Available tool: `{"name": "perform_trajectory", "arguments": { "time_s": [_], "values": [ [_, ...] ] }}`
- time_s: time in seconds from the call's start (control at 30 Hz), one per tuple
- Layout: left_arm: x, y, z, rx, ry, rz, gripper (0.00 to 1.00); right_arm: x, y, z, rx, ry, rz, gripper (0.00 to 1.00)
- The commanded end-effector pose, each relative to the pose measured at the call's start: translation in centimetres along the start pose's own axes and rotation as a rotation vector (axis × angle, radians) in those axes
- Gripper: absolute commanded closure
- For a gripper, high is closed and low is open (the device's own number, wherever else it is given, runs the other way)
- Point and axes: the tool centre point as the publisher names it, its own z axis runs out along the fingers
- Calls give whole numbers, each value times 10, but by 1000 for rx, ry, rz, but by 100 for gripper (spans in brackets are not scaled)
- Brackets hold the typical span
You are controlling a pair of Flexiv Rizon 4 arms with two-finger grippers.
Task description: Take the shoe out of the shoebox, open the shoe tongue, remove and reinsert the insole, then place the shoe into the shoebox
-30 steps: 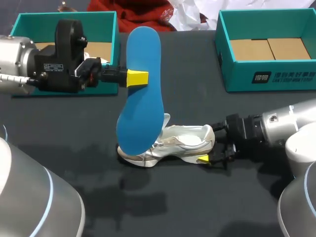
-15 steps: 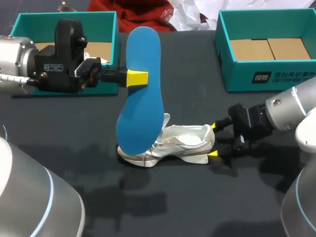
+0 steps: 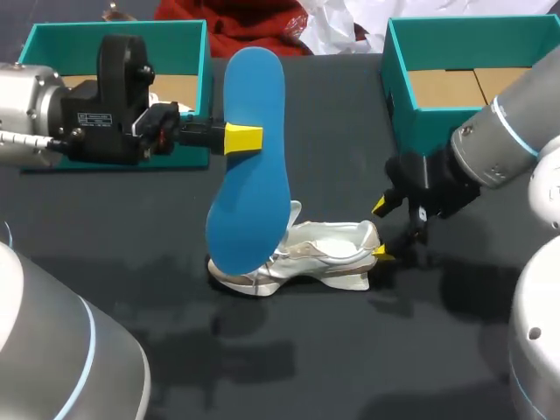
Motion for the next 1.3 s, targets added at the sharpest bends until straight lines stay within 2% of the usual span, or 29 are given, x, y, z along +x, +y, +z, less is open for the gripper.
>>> {"name": "perform_trajectory", "arguments": {
  "time_s": [0.03,0.27,0.57,1.3],
  "values": [
    [-1,0,1,1,0,0,100,6,10,-13,383,-19,6,0],
    [-1,0,1,1,0,0,100,8,27,-18,435,-36,-11,0],
    [-1,0,1,1,0,0,100,6,38,-13,490,-58,-13,0],
    [-1,0,1,1,0,0,100,4,50,1,470,-109,-36,0]
  ]
}}
